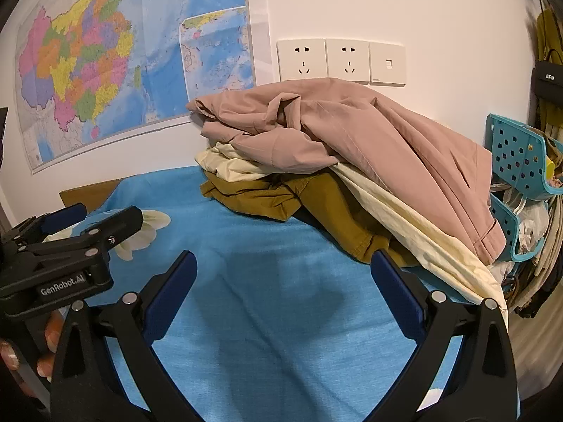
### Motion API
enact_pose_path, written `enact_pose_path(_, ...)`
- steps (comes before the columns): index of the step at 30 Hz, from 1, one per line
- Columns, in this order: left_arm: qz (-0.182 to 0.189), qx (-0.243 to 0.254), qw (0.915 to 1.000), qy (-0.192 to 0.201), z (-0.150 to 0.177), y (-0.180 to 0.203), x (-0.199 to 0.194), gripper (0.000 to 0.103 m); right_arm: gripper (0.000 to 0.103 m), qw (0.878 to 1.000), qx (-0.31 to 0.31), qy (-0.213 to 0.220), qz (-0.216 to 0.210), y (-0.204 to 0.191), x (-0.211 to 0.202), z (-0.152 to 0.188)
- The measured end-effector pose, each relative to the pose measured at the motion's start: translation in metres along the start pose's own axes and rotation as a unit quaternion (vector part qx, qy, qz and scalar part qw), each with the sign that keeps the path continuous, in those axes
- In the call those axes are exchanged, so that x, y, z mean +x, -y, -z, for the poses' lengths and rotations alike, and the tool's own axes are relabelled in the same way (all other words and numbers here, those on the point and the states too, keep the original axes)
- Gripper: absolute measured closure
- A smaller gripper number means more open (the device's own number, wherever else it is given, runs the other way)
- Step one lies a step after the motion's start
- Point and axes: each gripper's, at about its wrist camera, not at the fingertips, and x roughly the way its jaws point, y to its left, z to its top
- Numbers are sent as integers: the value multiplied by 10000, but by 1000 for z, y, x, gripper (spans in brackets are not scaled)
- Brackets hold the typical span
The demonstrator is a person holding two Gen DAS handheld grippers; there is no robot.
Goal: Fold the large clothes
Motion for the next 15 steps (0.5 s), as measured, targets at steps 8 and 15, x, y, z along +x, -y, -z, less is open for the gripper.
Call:
enact_pose_path(8,11,-20,10000,17,-1,0,-1,7,6,10000,-29,-3,5,-2,-1,-2)
enact_pose_path(15,22,-24,10000,26,-2,0,-2,7,6,10000,-37,-5,3,-2,-2,-3)
